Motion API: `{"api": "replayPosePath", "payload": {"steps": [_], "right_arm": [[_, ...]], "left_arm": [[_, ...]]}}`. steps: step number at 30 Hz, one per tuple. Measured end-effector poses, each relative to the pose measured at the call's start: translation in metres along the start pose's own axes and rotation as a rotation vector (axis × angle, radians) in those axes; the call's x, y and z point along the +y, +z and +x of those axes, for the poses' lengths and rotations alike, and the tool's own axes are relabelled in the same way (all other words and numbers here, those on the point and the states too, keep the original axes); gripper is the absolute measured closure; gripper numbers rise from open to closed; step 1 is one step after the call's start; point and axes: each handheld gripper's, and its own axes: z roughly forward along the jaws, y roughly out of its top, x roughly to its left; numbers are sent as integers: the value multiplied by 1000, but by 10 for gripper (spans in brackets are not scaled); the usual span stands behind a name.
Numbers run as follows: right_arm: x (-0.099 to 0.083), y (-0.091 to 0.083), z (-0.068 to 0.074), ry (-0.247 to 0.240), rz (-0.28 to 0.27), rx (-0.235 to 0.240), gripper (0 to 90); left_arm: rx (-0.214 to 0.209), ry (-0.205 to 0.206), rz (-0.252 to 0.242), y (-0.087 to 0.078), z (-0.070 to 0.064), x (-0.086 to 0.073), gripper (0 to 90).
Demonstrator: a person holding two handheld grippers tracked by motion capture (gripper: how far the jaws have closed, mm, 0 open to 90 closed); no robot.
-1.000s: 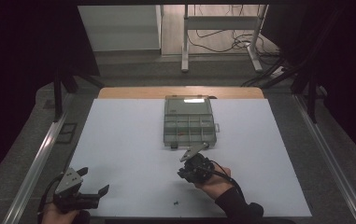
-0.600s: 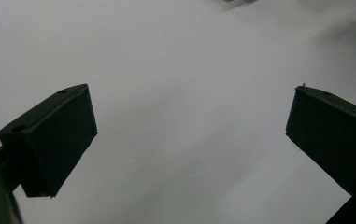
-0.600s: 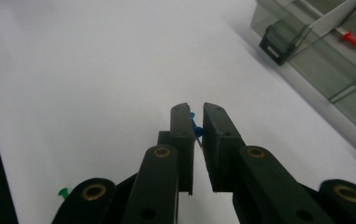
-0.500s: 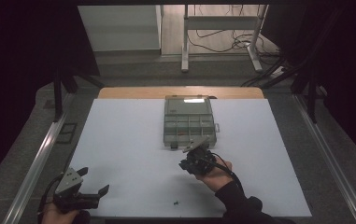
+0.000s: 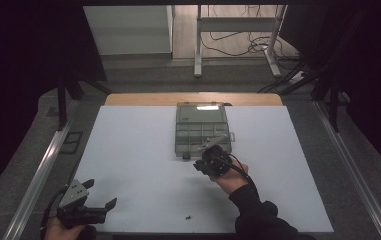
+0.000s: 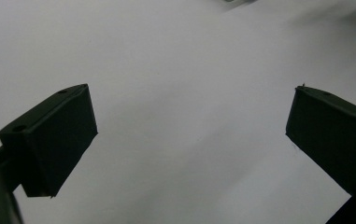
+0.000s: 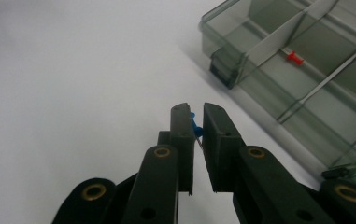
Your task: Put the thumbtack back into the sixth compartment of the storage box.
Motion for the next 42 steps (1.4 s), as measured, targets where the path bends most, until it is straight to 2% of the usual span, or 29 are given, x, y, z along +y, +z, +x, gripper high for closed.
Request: {"api": "replayPosePath", "payload": {"steps": [13, 26, 42], "right_arm": [[18, 7, -21, 32, -12, -40, 820], [33, 15, -36, 53, -17, -81, 819], [43, 37, -55, 88, -1, -124, 815]], "left_arm": [[-2, 0, -1, 0, 0, 0, 23], [-4, 1, -2, 0, 0, 0, 23], [-7, 10, 0, 0, 0, 0, 23]]}}
